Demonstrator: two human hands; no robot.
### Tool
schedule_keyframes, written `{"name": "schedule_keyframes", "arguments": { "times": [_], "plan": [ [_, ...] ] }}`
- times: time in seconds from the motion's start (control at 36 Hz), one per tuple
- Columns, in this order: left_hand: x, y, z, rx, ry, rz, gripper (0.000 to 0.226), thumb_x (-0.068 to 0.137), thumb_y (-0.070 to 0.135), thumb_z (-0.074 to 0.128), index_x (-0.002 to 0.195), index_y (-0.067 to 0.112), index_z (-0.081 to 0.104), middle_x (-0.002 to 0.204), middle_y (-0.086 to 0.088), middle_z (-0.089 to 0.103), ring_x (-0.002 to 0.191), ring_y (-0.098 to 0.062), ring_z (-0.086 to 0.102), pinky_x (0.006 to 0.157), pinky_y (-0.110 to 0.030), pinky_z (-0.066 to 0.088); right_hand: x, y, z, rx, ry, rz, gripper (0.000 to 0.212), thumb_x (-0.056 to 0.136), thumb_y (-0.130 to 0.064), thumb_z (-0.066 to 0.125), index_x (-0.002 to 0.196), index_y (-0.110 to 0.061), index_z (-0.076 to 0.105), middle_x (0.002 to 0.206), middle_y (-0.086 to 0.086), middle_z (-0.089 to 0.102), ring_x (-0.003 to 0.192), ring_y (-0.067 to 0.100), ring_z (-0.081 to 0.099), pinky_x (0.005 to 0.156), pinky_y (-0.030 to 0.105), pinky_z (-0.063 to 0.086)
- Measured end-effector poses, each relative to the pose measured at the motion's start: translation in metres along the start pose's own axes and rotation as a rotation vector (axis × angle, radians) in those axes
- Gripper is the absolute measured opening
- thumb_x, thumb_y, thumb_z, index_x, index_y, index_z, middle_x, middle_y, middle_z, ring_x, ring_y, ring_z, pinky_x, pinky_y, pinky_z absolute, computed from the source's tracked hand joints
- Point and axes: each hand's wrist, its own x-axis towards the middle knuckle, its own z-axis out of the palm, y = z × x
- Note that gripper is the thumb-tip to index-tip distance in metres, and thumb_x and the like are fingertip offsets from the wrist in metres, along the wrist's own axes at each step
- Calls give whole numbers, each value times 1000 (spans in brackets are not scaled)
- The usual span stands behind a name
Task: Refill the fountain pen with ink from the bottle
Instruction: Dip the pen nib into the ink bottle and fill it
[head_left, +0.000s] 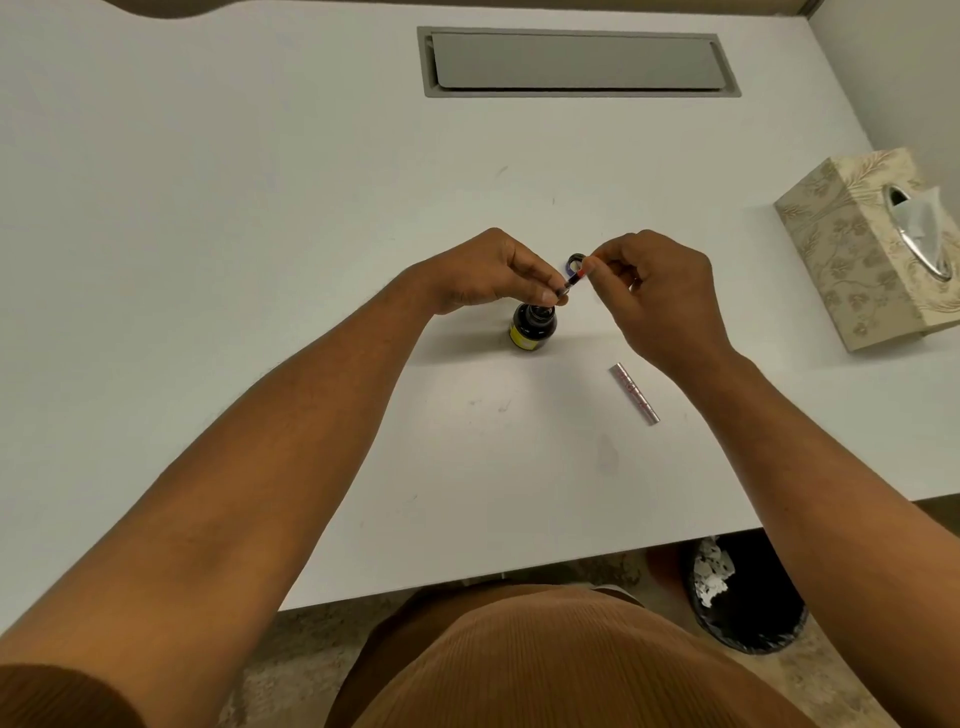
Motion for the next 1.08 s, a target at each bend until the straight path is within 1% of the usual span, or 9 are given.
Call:
{"name": "schedule_keyframes", "arguments": {
  "times": [0.19, 0.31, 0.39, 0.5, 0.58, 0.72, 0.81, 0.92, 1.08],
  "plan": [
    [0, 1, 0, 17, 1, -2, 23, 85, 5, 76, 107, 9, 77, 103, -2, 78, 105, -10, 71, 96, -22, 51, 0, 0, 1, 12, 5, -2, 16, 96, -25, 62, 92, -12, 71, 79, 1, 65, 69, 13, 55, 67, 31, 47],
    [0, 1, -1, 31, 0, -18, 22, 84, 8, 77, 105, 14, 78, 103, 1, 78, 108, -12, 70, 108, -38, 48, 0, 0, 1, 14, 6, -2, 16, 96, -25, 62, 92, -12, 71, 79, 1, 65, 69, 13, 56, 67, 34, 48],
    [0, 1, -2, 57, -17, -42, 20, 84, 13, 78, 103, 20, 79, 105, 4, 78, 111, -12, 69, 109, -48, 46, -1, 1, 1, 11, 4, 1, 16, 96, -26, 62, 92, -12, 71, 80, 1, 66, 69, 14, 56, 67, 35, 49],
    [-2, 8, -2, 100, -32, -88, 23, 85, 16, 77, 109, 19, 77, 104, 8, 78, 108, -6, 69, 91, -35, 53, -2, -1, 1, 6, 1, 1, 16, 96, -26, 61, 92, -13, 70, 80, 1, 66, 69, 15, 57, 68, 35, 49],
    [-3, 12, -1, 155, -34, -98, 24, 85, 18, 78, 109, 20, 77, 105, 8, 78, 107, -5, 69, 78, -26, 49, -3, -2, 2, 11, 3, 5, 16, 96, -25, 61, 92, -13, 70, 80, 1, 65, 69, 15, 57, 68, 34, 48],
    [-3, 12, 0, 187, 3, -74, 22, 85, 20, 78, 106, 22, 78, 104, 7, 78, 109, -15, 69, 62, -22, 41, -3, -2, 2, 5, 11, 10, 16, 96, -26, 61, 92, -13, 70, 81, -1, 64, 70, 14, 56, 69, 34, 48],
    [-3, 10, 1, 178, 21, -72, 20, 85, 20, 78, 105, 22, 79, 105, 2, 78, 88, -12, 66, 56, -16, 39, -3, -1, 1, 6, 8, 7, 16, 96, -26, 61, 93, -13, 70, 83, 1, 66, 72, 16, 58, 70, 37, 50],
    [-3, 8, 1, 166, 15, -50, 18, 86, 19, 77, 103, 22, 79, 103, 2, 78, 68, -3, 51, 55, -16, 37, -3, 0, 1, 17, 2, 28, 15, 95, -26, 61, 90, -14, 68, 81, 0, 65, 71, 15, 57, 69, 37, 49],
    [-2, 7, 0, 162, 0, -46, 18, 86, 17, 76, 104, 21, 79, 102, 2, 78, 79, -7, 55, 60, -21, 37, -4, -2, 3, 47, -8, 56, 13, 92, -26, 62, 84, -15, 63, 78, -3, 61, 67, 12, 54, 65, 34, 48]
  ]
}}
